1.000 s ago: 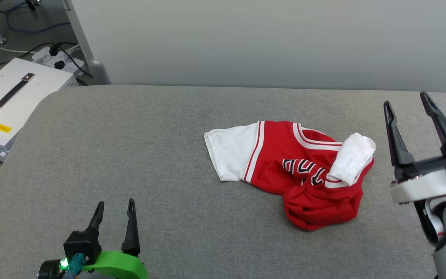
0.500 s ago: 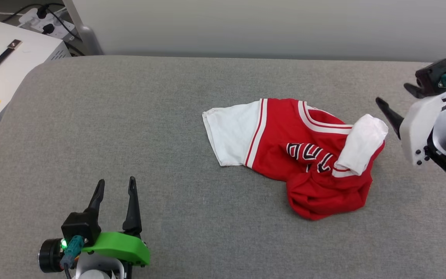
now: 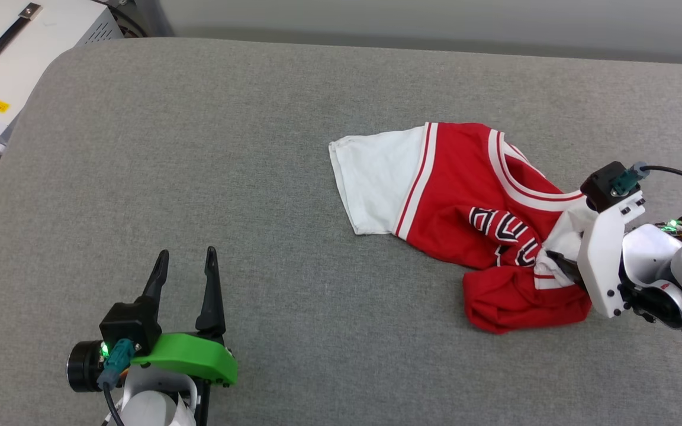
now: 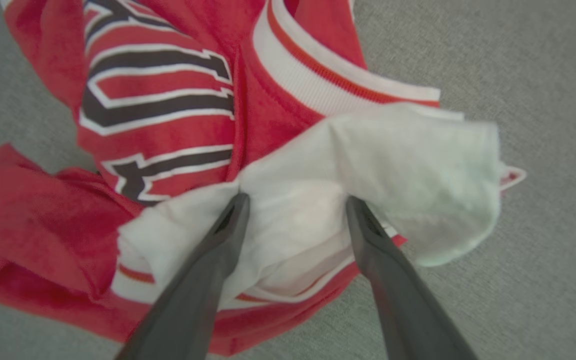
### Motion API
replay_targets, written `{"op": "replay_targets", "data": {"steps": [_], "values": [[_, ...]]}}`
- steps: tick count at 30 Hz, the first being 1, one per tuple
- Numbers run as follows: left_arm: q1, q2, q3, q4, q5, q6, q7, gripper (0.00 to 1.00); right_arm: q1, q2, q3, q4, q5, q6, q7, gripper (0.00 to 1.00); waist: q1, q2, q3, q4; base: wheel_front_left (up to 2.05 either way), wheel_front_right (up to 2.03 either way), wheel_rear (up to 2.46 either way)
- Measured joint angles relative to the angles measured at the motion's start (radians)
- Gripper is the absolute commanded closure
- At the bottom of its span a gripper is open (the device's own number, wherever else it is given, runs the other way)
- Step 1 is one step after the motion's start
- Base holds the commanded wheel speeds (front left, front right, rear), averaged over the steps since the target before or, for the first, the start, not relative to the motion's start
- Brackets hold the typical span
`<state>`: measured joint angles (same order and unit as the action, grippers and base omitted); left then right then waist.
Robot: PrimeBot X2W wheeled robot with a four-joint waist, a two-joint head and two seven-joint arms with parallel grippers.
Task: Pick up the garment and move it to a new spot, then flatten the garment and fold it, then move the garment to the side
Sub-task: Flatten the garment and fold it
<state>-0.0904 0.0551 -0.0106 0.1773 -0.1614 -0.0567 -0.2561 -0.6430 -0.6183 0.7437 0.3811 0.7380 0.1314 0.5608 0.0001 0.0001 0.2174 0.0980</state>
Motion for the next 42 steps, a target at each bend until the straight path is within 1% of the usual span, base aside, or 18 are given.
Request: {"op": "replay_targets", "data": {"steps": [2,3,4,7,11,15,19,22,26,31,35,36,37,40,42], "values": [[0.0,0.0,-0.002,0.003,-0.003,0.001,0.0,0.0,0.004,-0.002,0.019,0.014,0.008,0.0,-0.017,0.0,0.0,0.0,0.005,0.006,0.0,0.0,0.0],[0.0,0.0,-0.003,0.004,-0.005,0.003,0.0,0.0,0.005,-0.002,0.021,0.016,0.01,0.0,-0.033,0.53,0.0,0.0,0.005,0.007,0.0,0.0,0.0],[0.0,0.0,-0.003,0.006,-0.006,0.004,0.0,0.0,0.005,-0.003,0.022,0.018,0.011,0.0,-0.058,1.0,0.0,0.0,0.004,0.007,0.0,0.0,0.0],[0.001,0.0,-0.002,0.011,-0.006,0.008,0.0,0.0,0.006,-0.007,0.018,0.015,0.024,0.0,-0.132,1.0,0.0,0.0,-0.006,0.002,0.0,0.0,0.0],[0.007,0.0,-0.001,0.016,-0.006,0.008,0.0,0.0,0.029,-0.021,-0.026,-0.005,0.051,0.0,-0.228,1.0,0.0,0.0,-0.03,-0.013,0.0,0.0,0.0],[0.025,0.0,0.002,0.018,-0.006,0.009,0.0,0.0,0.092,-0.045,-0.106,-0.019,0.081,0.0,-0.311,1.0,0.0,0.0,-0.056,-0.032,0.0,0.0,0.0],[0.037,-0.001,0.006,0.016,-0.006,0.009,0.0,0.0,0.182,-0.074,-0.201,-0.006,0.089,0.0,-0.363,1.0,0.0,0.0,-0.073,-0.054,0.0,0.0,0.0],[0.039,-0.001,0.006,0.016,-0.006,0.009,0.0,0.0,0.258,-0.094,-0.26,0.038,0.077,0.0,-0.382,1.0,-0.0001,0.0,-0.079,-0.068,0.0,0.0,0.0],[0.039,-0.001,0.007,0.014,-0.006,0.009,0.0,0.0,0.355,-0.105,-0.312,0.096,0.055,0.0,-0.38,1.0,-0.0001,0.0,-0.075,-0.072,0.0,0.0,0.0],[0.039,-0.001,0.012,0.014,-0.005,0.008,0.0,0.0,0.441,-0.088,-0.36,0.165,0.047,0.0,-0.365,1.0,-0.0001,0.0,-0.064,-0.073,0.0,0.0,0.0],[0.039,-0.001,0.02,0.018,-0.002,0.008,0.0,0.0,0.45,-0.052,-0.391,0.188,0.04,0.0,-0.373,1.0,-0.0001,0.0,-0.064,-0.077,0.0,0.0,0.0],[0.039,-0.001,0.021,0.019,0.002,0.008,0.0,0.0,0.45,-0.042,-0.405,0.194,0.035,0.0,-0.389,0.65,-0.0001,0.0,-0.066,-0.078,0.0,0.0,0.0],[0.039,-0.001,0.024,0.021,0.005,0.006,0.0,0.0,0.451,-0.032,-0.42,0.2,0.028,0.0,-0.41,0.0,-0.0001,0.0,-0.069,-0.079,0.0,0.0,0.0],[0.039,-0.001,0.036,0.023,0.013,-0.005,0.0,0.0,0.453,-0.005,-0.461,0.2,-0.027,0.0,-0.49,0.0,0.0,0.0,-0.084,-0.082,0.0,0.0,0.0],[0.038,0.001,0.049,0.022,0.017,-0.011,0.0,0.0,0.455,0.016,-0.503,0.176,-0.065,0.0,-0.545,0.0,-0.0001,0.0,-0.097,-0.085,0.0,0.0,0.0]]}}
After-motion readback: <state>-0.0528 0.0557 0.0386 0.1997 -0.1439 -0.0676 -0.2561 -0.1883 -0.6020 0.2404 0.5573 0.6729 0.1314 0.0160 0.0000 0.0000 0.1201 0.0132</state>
